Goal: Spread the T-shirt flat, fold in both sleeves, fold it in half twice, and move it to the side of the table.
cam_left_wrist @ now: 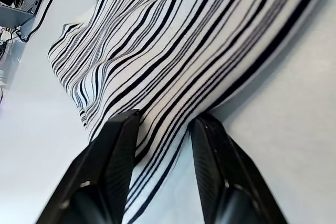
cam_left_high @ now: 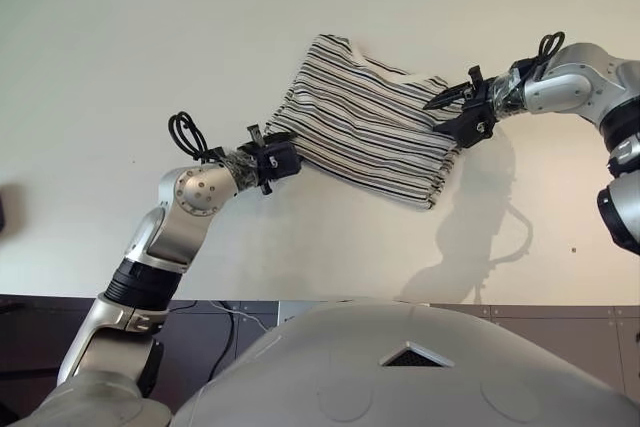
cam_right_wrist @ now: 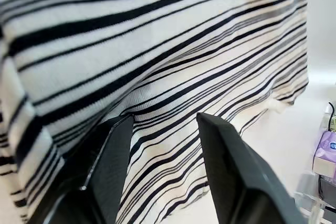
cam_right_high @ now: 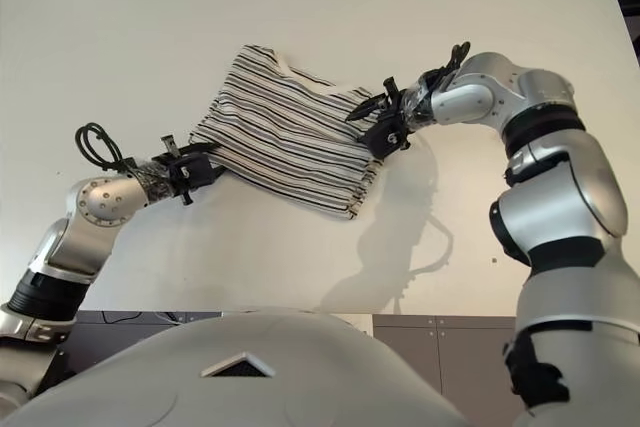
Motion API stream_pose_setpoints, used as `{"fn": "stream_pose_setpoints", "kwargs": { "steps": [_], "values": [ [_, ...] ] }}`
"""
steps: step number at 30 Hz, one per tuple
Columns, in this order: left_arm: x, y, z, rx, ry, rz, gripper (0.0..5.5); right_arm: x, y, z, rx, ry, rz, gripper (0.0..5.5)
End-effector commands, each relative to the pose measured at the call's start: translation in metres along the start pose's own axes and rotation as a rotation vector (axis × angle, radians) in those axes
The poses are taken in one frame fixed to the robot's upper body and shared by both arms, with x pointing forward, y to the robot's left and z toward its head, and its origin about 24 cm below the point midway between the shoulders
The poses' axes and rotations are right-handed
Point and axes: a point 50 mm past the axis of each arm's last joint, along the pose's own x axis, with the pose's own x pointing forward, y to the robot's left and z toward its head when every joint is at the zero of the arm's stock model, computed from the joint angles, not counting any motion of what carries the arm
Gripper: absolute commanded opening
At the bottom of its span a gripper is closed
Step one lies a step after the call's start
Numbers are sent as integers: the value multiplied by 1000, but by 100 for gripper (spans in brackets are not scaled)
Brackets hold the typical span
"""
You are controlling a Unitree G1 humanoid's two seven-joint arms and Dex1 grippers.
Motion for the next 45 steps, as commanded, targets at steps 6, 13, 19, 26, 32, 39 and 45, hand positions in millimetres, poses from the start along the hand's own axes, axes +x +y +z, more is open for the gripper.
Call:
{"fn": "stream_pose_setpoints", "kwargs": {
  "steps": [6,13,19,26,32,39,45],
  "values": [
    [49,64,0,328,-58,-9,171,31,-11,83,410,-457,285,222],
    [25,78,-26,467,-93,-59,171,3,-22,65,439,-346,132,222],
    [-30,77,21,422,-356,129,171,-32,21,58,503,-243,-124,222],
    [-45,-45,55,279,-432,-93,171,-46,64,74,520,-177,-243,222],
    [-51,-99,16,266,-196,-314,171,-37,62,81,455,-178,-266,222],
    [-79,-98,3,251,-158,-363,171,-37,96,91,401,-134,-209,222],
    [-94,-80,9,230,-183,-173,171,-44,115,98,446,-106,-238,222]
  ]
}}
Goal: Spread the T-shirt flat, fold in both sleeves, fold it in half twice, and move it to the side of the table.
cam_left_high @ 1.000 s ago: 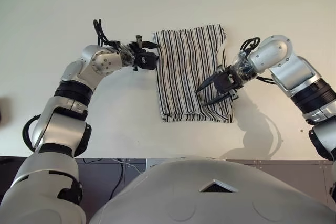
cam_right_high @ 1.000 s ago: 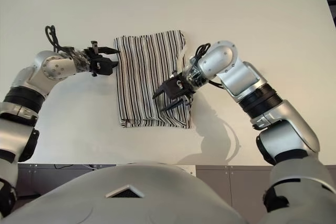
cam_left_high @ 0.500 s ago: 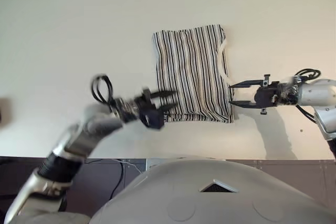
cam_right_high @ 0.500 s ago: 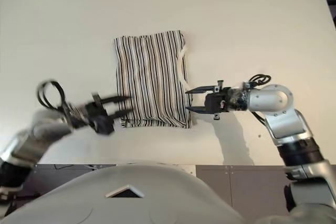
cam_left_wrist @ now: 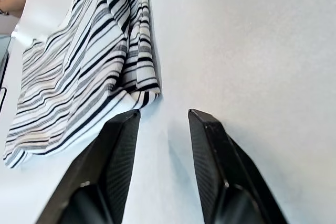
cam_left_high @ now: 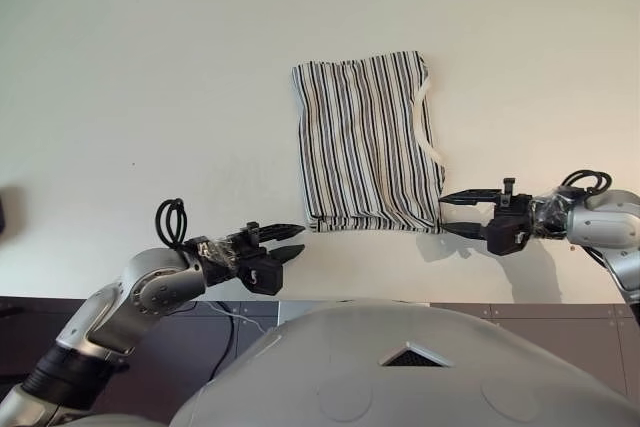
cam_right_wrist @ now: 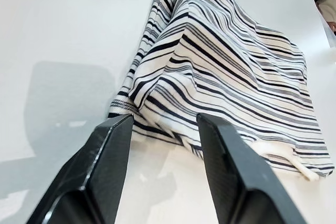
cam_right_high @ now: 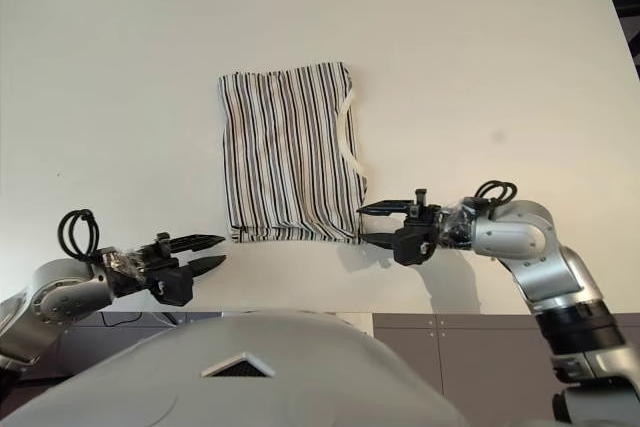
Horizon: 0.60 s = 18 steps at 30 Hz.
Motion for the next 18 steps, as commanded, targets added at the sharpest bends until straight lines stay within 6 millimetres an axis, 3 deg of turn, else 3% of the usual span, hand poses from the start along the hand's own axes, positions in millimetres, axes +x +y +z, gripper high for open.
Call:
{"fn": "stream_pose_setpoints", "kwargs": {
  "steps": [1,7,18],
  "values": [
    [-9,7,-7,40,50,68,171,-9,2,-1,2,31,-41,222],
    [9,3,-12,119,22,69,239,-6,-3,-3,-27,36,-65,225],
    [41,15,-21,262,11,-1,239,2,-5,0,-64,4,-37,225]
  ]
}}
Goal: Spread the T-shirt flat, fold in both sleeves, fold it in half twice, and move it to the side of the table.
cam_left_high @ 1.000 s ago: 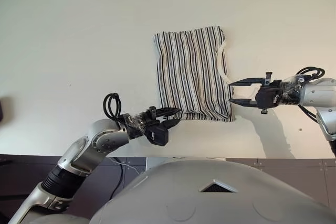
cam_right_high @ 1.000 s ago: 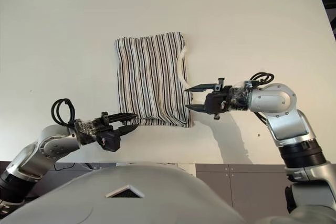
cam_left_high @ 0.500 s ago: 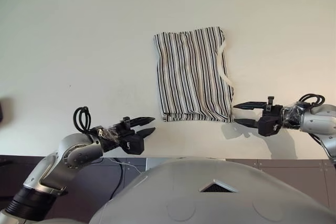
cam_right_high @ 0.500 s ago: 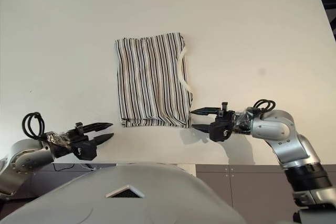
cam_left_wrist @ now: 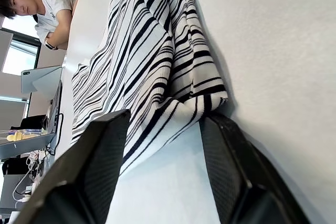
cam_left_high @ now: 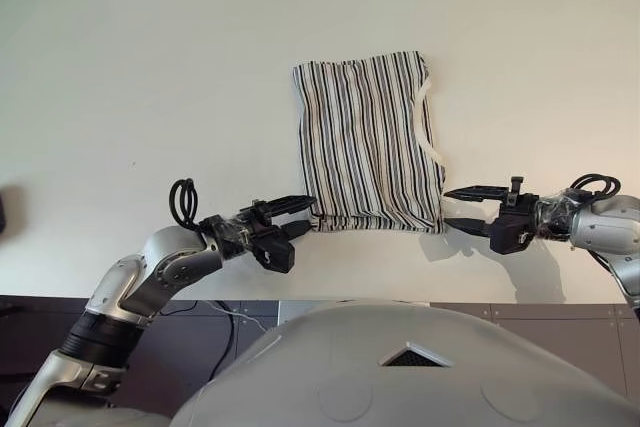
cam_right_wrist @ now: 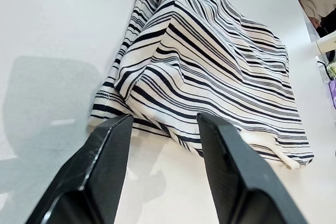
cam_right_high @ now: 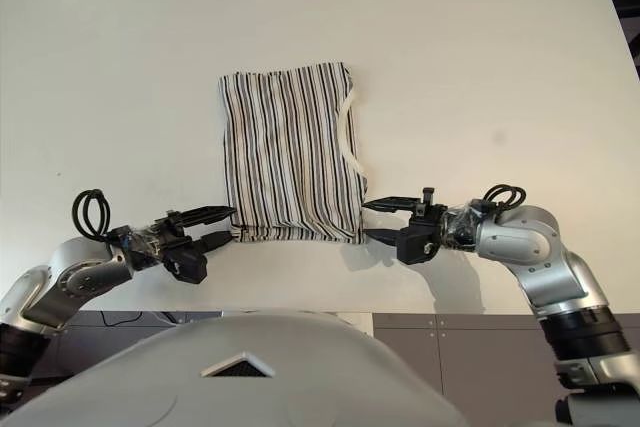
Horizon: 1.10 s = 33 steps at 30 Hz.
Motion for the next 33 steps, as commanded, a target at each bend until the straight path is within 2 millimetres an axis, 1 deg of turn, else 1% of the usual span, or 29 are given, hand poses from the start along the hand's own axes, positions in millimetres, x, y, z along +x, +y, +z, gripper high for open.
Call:
{"fn": "stream_pose_setpoints", "kwargs": {
  "steps": [1,4,7,11,15,16,18,21,24,26,28,31,33],
  "values": [
    [9,-10,-6,15,33,-104,239,1,-3,1,-47,-10,23,225],
    [9,-9,-4,22,9,-107,239,-1,-6,-3,-60,0,20,225],
    [6,-9,1,13,-14,-111,239,-5,-4,-6,-55,11,16,225],
    [2,-16,0,-14,-11,-147,181,-10,-2,-11,-66,28,23,225],
    [9,-15,3,-39,-7,-135,118,-11,-2,-10,-97,14,31,225],
    [10,-16,2,-45,1,-134,94,-11,-1,-10,-106,9,39,225],
    [10,-17,0,-62,13,-127,63,-10,3,-8,-114,-2,47,225],
    [9,-16,-1,-72,16,-124,30,-10,8,-6,-154,-15,56,225],
    [6,-13,-1,-77,10,-117,17,-10,22,-8,-200,-17,128,225],
    [6,-12,-2,-74,7,-120,16,-7,28,-10,-230,-9,144,225],
    [5,-10,0,-81,-3,-119,16,2,27,-14,-201,15,101,225],
    [7,-7,0,-89,-12,-113,16,19,16,-14,-201,35,29,225],
    [8,-6,1,-88,-18,-114,16,24,12,-17,-223,57,14,225]
  ]
}}
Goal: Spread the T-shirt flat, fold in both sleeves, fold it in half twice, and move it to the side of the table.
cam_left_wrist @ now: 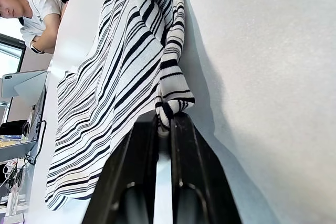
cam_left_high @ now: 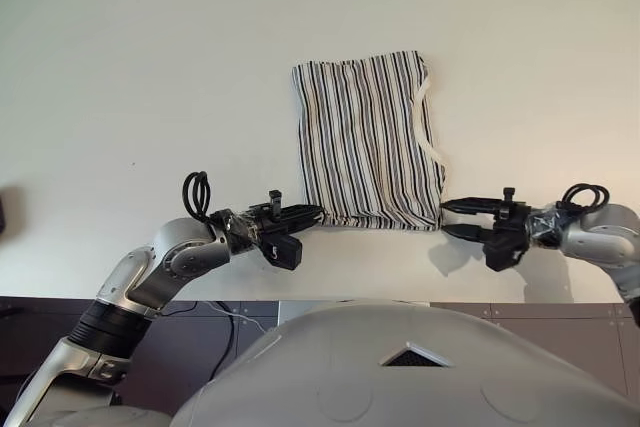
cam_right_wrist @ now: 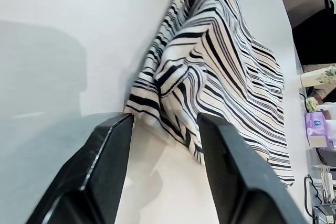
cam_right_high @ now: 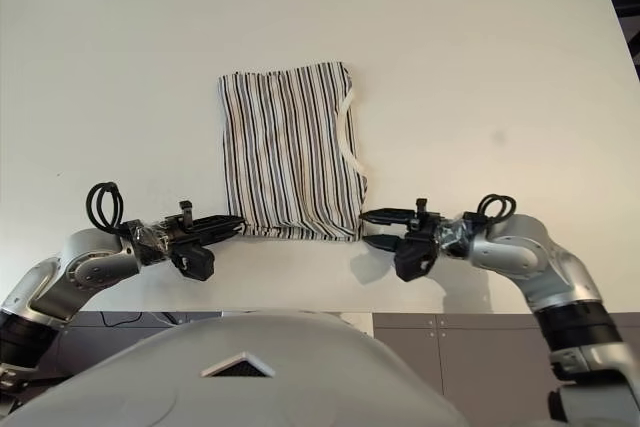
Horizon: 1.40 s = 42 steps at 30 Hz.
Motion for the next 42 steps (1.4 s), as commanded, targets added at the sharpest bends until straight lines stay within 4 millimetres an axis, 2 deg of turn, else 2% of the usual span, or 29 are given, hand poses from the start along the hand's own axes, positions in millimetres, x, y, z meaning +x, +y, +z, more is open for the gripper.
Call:
{"fn": "stream_pose_setpoints", "kwargs": {
  "steps": [1,6,11,13,17,20,22,29,36,42],
  "values": [
    [1,-8,-4,-27,23,-69,16,11,3,-7,-25,63,41,225],
    [-1,-9,-4,-29,23,-79,16,10,10,-9,-113,57,90,225],
    [-2,-11,-6,-28,28,-86,16,-4,4,-31,-271,82,120,225],
    [-1,-9,-6,-27,25,-83,16,1,6,-26,-294,16,101,225],
    [-1,-6,-6,-15,13,-91,15,15,13,-3,-299,-126,40,225],
    [-3,-4,-8,-10,14,-95,15,18,15,9,-290,-182,18,225],
    [-4,-3,-8,-8,13,-96,15,19,12,9,-283,-178,-1,225],
    [-6,-2,-10,-8,19,-97,15,14,3,-12,-183,-52,-38,225],
    [-4,-5,-9,-13,21,-94,14,16,4,-1,-179,-110,-27,225],
    [-8,-2,-5,6,-1,-79,14,14,1,-6,-121,-82,-10,111]
  ]
}}
